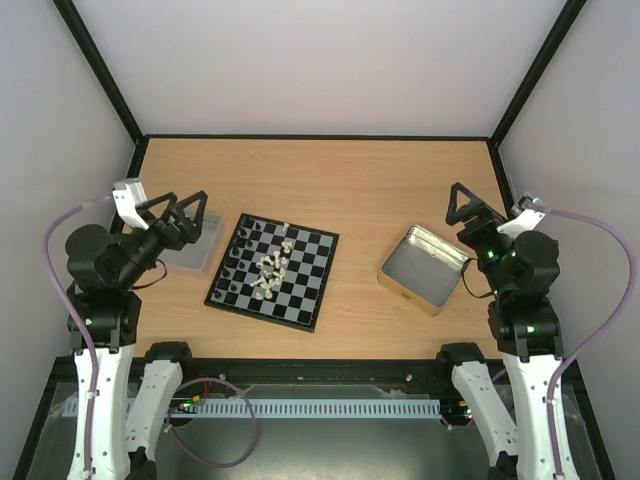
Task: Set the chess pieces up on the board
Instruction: Pick up the chess piece from the chessboard, then place the chess piece on the chessboard.
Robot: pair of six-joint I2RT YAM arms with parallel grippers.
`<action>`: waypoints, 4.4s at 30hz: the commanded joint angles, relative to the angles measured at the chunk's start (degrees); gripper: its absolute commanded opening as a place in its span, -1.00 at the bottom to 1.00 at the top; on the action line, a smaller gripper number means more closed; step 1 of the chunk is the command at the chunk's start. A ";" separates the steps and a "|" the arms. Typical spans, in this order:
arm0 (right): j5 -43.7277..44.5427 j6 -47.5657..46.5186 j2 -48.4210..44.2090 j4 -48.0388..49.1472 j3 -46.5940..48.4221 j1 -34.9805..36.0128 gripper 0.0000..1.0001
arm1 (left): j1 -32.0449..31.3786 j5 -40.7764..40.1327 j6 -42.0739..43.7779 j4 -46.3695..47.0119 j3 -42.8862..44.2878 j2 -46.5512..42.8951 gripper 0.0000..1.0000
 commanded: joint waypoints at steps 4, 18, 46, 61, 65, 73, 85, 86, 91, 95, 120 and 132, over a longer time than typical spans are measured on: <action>-17.86 -1.04 8.00 5.14 -1.45 -0.41 0.95 | 0.15 7.33 -2.69 5.36 -2.42 1.20 0.99; -18.54 0.88 26.99 17.60 -3.50 14.50 0.71 | -0.17 2.70 1.32 9.00 -6.91 7.32 0.99; 15.46 -4.12 82.76 9.46 32.00 45.03 -0.15 | -6.88 -16.19 5.80 9.98 -9.79 7.50 0.99; 13.10 -8.12 97.10 0.79 46.55 45.17 -0.18 | -8.32 -19.54 5.81 9.37 -10.70 6.90 0.99; 14.30 -8.32 99.57 -0.45 49.22 45.19 -0.19 | -8.44 -19.67 5.81 9.45 -10.79 6.54 0.99; 17.11 -8.58 103.42 -2.76 52.42 45.29 -0.35 | -8.62 -19.98 5.64 9.37 -11.07 6.11 0.99; 18.38 -7.53 105.33 -4.30 54.56 45.29 -0.69 | -8.67 -19.85 5.55 9.28 -11.24 5.59 0.99; 18.45 -7.19 105.22 -4.46 54.45 45.23 -0.74 | -8.68 -19.85 5.55 9.28 -11.25 5.55 0.99; 18.73 -4.77 102.50 -2.13 52.04 45.30 -0.83 | -8.78 -19.85 5.55 9.27 -11.30 5.41 0.99; 18.03 -1.08 97.41 3.24 47.12 45.25 -0.85 | -8.80 -19.49 5.46 9.49 -11.51 5.50 0.99; -7.13 48.52 59.76 53.40 -9.08 40.76 -0.91 | -34.15 -14.83 -8.05 25.00 -19.03 28.69 0.16; -12.41 57.17 59.80 62.26 -14.36 39.59 -0.92 | -39.87 -17.99 -10.57 34.39 -22.83 35.89 -0.25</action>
